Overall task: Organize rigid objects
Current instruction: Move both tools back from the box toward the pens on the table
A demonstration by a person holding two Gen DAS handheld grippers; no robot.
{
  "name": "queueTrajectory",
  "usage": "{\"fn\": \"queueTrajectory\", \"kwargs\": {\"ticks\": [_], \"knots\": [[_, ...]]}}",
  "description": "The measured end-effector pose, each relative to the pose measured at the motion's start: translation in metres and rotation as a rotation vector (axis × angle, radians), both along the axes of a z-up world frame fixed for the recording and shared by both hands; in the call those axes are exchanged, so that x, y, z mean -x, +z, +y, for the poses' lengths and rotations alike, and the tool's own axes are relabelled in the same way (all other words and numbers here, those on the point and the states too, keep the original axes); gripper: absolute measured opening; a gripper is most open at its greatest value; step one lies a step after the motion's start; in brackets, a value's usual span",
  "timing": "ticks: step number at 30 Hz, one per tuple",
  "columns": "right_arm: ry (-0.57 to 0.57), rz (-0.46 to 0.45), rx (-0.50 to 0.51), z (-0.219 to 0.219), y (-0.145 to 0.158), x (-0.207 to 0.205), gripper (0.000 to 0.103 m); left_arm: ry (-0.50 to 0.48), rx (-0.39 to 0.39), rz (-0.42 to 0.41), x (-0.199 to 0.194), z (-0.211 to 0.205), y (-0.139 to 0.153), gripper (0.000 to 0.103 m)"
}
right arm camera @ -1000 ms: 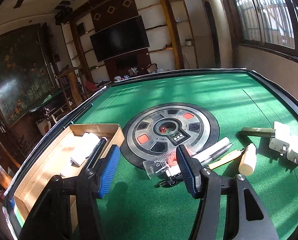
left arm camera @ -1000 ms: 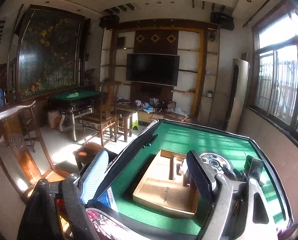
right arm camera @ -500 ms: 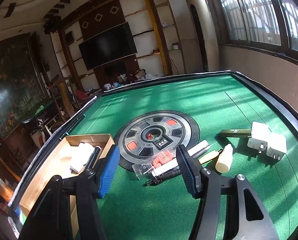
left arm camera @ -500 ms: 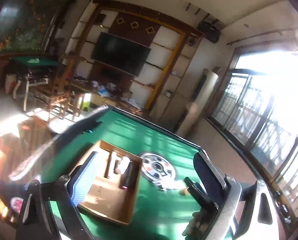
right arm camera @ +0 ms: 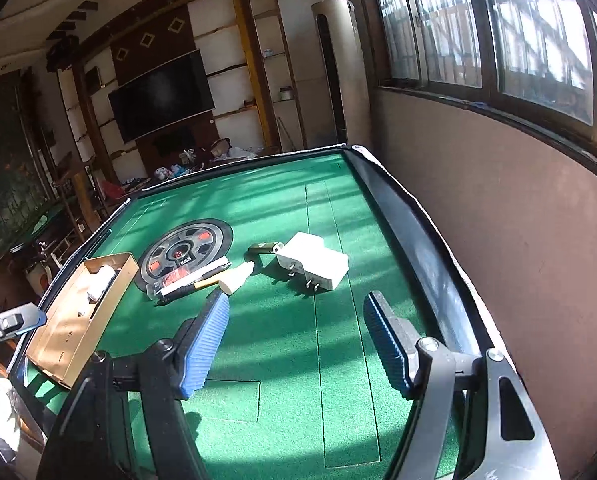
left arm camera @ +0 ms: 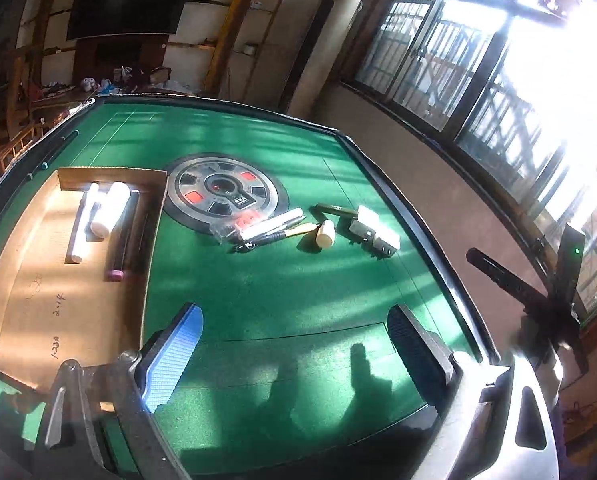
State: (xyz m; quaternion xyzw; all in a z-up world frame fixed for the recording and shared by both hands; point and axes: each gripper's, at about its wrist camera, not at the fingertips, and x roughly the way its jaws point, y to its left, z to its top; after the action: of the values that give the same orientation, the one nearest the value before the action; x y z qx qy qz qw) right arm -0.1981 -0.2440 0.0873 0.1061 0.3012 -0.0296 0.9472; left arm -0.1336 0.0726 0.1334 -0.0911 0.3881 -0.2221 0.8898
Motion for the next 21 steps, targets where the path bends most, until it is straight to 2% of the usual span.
{"fn": "queueTrajectory", "kwargs": {"ticks": [4, 8, 13, 15, 18, 21], "knots": [[0.005, 0.066, -0.072, -0.005, -0.022, -0.062, 0.069, 0.03, -0.09, -0.039, 0.01, 0.02, 0.003, 0.095], [0.085, 0.138, -0.162, 0.013, -0.042, -0.128, 0.069, 0.058, -0.094, -0.026, 0.002, 0.032, -0.002, 0.095], [0.204, 0.281, -0.039, 0.077, -0.058, -0.216, 0.064, 0.063, -0.094, -0.034, -0.006, 0.024, -0.01, 0.095], [0.239, 0.333, -0.034, 0.1, -0.067, -0.246, 0.06, 0.051, -0.106, -0.03, -0.01, 0.018, -0.014, 0.095], [0.248, 0.411, -0.027, 0.123, -0.085, -0.279, 0.054, 0.037, -0.112, -0.02, -0.015, 0.011, -0.018, 0.095], [0.249, 0.467, 0.038, 0.135, -0.102, -0.292, 0.043, 0.031, -0.125, -0.021, -0.018, 0.009, -0.021, 0.095]]}}
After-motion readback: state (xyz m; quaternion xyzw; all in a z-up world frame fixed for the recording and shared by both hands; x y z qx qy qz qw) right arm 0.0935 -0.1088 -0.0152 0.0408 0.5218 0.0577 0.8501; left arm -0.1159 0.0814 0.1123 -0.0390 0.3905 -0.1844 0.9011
